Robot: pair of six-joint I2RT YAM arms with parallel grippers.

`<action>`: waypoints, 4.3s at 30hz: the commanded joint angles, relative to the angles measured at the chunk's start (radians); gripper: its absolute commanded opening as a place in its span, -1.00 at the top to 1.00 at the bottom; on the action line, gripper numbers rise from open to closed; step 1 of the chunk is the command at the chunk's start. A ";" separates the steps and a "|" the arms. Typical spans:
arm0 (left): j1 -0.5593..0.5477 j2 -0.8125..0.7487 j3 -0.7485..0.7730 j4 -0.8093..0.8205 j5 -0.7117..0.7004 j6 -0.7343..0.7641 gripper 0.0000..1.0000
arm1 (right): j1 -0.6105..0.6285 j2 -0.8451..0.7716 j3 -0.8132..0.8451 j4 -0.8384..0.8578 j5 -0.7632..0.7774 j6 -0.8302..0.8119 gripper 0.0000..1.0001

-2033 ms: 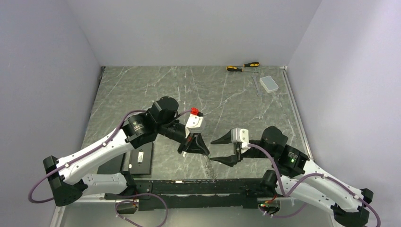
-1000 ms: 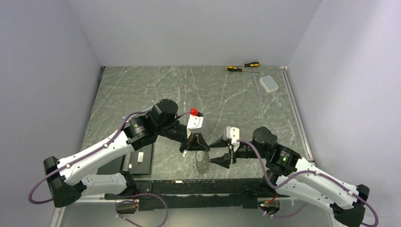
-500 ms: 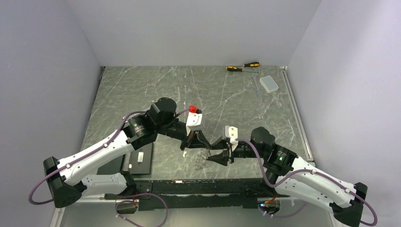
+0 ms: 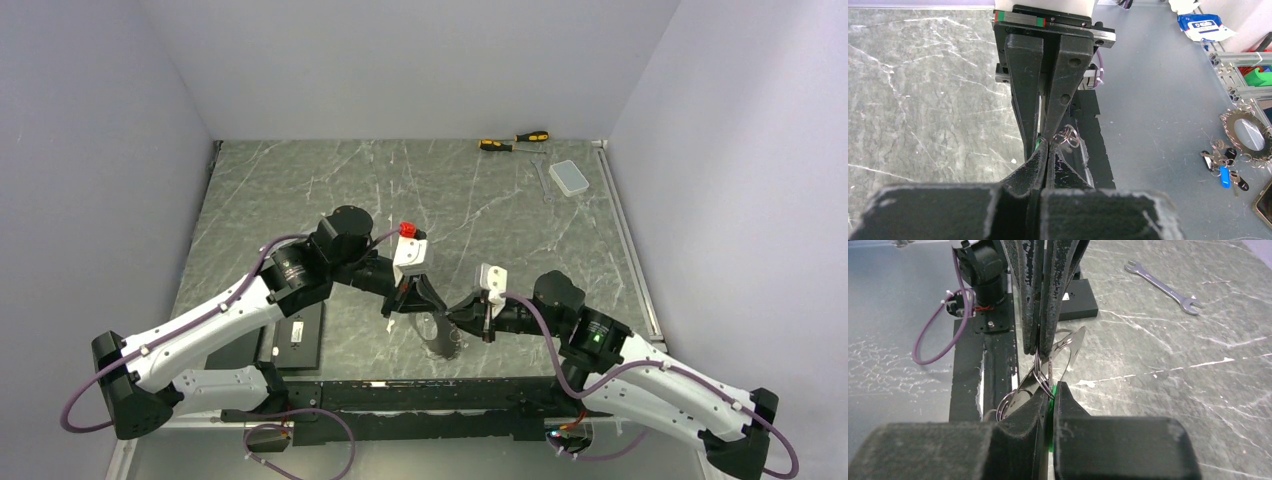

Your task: Put the keys on the keyring

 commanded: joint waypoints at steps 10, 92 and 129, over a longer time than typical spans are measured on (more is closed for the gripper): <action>0.002 -0.041 -0.022 0.083 -0.012 -0.065 0.66 | 0.002 0.000 0.199 -0.220 0.215 -0.219 1.00; -0.034 -0.506 -0.178 -0.239 -1.462 0.004 -0.88 | -0.317 1.164 0.438 -0.277 0.992 -0.172 -0.56; 0.624 0.059 -0.013 -0.157 -0.637 -0.243 -0.97 | -0.343 -0.072 0.085 -0.118 0.891 0.501 -1.00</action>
